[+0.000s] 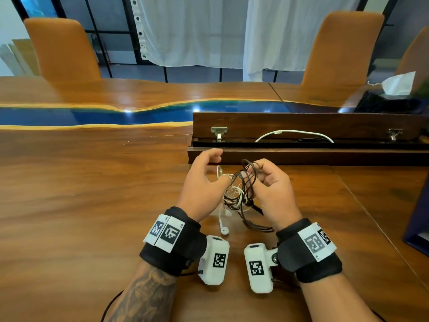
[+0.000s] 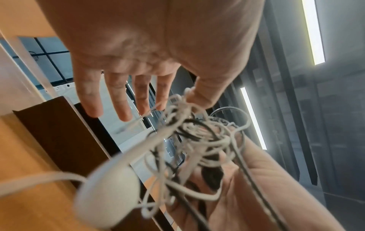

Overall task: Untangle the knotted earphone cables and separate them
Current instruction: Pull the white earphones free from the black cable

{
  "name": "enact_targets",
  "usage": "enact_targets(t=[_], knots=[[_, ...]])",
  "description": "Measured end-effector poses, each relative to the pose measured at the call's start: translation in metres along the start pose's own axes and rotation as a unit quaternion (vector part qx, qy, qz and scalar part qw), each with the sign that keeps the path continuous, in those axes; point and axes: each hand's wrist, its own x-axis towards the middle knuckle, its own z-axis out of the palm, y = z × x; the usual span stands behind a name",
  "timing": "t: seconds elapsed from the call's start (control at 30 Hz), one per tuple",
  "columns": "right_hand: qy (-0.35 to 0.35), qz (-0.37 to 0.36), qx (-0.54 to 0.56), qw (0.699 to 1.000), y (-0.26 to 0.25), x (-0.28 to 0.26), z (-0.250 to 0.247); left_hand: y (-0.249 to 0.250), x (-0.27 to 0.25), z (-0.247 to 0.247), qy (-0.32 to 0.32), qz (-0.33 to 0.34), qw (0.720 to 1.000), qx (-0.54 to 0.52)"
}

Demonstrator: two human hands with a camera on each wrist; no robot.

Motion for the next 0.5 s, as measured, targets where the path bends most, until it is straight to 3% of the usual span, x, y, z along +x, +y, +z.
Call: enact_targets(t=[0.23, 0.4, 0.5], knots=[[0.032, 0.005, -0.100, 0.994, 0.005, 0.000, -0.002, 0.007, -0.003, 0.001, -0.021, 0.008, 0.997, -0.074], [0.003, -0.004, -0.154, 0.988, 0.004, -0.002, -0.003, 0.001, -0.003, 0.005, -0.017, 0.043, 0.999, 0.017], [0.006, -0.009, -0.158, 0.987, 0.003, -0.001, -0.004, -0.006, 0.001, 0.004, 0.011, 0.031, 0.999, 0.013]])
